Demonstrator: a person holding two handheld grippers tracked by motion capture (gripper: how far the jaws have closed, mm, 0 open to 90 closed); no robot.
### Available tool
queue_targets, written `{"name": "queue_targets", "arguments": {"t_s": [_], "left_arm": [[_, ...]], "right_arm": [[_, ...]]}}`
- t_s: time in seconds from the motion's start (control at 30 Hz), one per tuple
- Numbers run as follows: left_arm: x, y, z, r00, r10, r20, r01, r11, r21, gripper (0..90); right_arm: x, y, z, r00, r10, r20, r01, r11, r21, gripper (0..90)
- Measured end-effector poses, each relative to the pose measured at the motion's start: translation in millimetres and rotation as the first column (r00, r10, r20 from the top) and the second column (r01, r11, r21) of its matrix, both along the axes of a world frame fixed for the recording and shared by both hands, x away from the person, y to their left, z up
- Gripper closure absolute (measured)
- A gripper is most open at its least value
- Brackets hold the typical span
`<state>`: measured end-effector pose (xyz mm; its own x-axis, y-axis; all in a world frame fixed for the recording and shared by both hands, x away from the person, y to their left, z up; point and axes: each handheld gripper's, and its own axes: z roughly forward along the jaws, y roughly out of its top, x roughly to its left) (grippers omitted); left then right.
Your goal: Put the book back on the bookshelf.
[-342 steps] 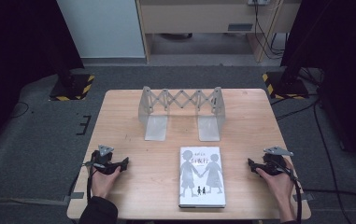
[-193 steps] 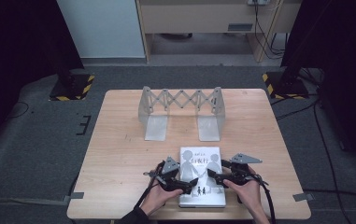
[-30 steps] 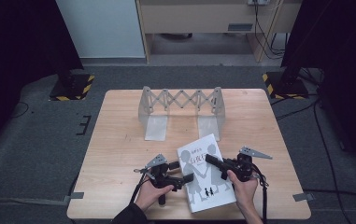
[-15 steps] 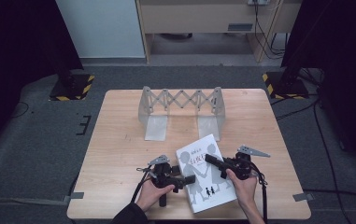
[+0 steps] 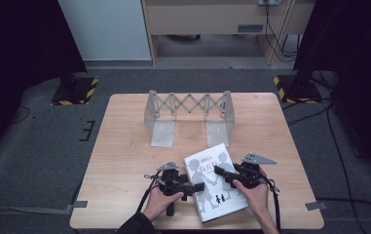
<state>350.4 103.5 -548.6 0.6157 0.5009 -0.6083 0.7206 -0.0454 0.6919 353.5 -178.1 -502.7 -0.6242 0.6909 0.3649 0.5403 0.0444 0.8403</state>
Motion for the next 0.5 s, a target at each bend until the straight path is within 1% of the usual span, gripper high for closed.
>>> {"name": "queue_targets", "arguments": {"t_s": [0.03, 0.07, 0.1, 0.23, 0.27, 0.3, 0.4, 0.47, 0.5], "left_arm": [[-0.2, -0.2, 0.1, 1.0000, 0.002, 0.001, -0.002, 1.0000, 0.004, 3.6], [-0.3, -0.4, 0.3, 1.0000, 0.003, 0.003, -0.003, 1.0000, 0.008, 4.5], [-0.5, -0.7, 0.6, 1.0000, 0.004, 0.004, -0.004, 0.9999, 0.014, 4.5], [-0.9, -1.8, 1.1, 0.9999, 0.004, 0.011, -0.004, 0.9996, 0.027, 5.1], [-1.0, -1.8, 1.2, 0.9999, 0.006, 0.010, -0.006, 0.9996, 0.028, 5.7], [-1.1, -1.8, 1.2, 0.9999, 0.007, 0.011, -0.008, 0.9995, 0.030, 5.7], [-1.1, -2.3, 1.5, 0.9999, 0.009, 0.014, -0.009, 0.9993, 0.037, 6.7], [-1.2, -2.7, 1.8, 0.9998, 0.008, 0.016, -0.008, 0.9990, 0.043, 6.8], [-1.3, -2.9, 1.9, 0.9998, 0.008, 0.017, -0.009, 0.9989, 0.046, 7.1]], "right_arm": [[0.2, -0.7, -1.2, 1.0000, -0.008, 0.004, 0.008, 1.000, -0.016, 42.0], [0.4, -2.7, -3.5, 0.9998, -0.021, 0.001, 0.021, 0.999, -0.047, 39.2], [0.4, -2.7, -3.5, 0.9998, -0.021, 0.001, 0.021, 0.999, -0.047, 39.2], [-0.1, -5.3, -7.1, 0.9995, -0.023, -0.022, 0.022, 0.998, -0.058, 36.1], [-0.5, -6.4, -8.1, 0.9995, -0.024, -0.022, 0.022, 0.996, -0.082, 34.3], [-0.5, -6.4, -8.1, 0.9995, -0.024, -0.022, 0.022, 0.996, -0.082, 34.3], [-1.1, -8.5, -9.6, 0.9994, -0.025, -0.023, 0.022, 0.994, -0.109, 32.8], [-1.5, -9.3, -10.6, 0.9992, -0.025, -0.033, 0.021, 0.993, -0.119, 31.9], [-1.6, -10.9, -12.7, 0.9985, -0.029, -0.046, 0.023, 0.992, -0.128, 30.9]]}}
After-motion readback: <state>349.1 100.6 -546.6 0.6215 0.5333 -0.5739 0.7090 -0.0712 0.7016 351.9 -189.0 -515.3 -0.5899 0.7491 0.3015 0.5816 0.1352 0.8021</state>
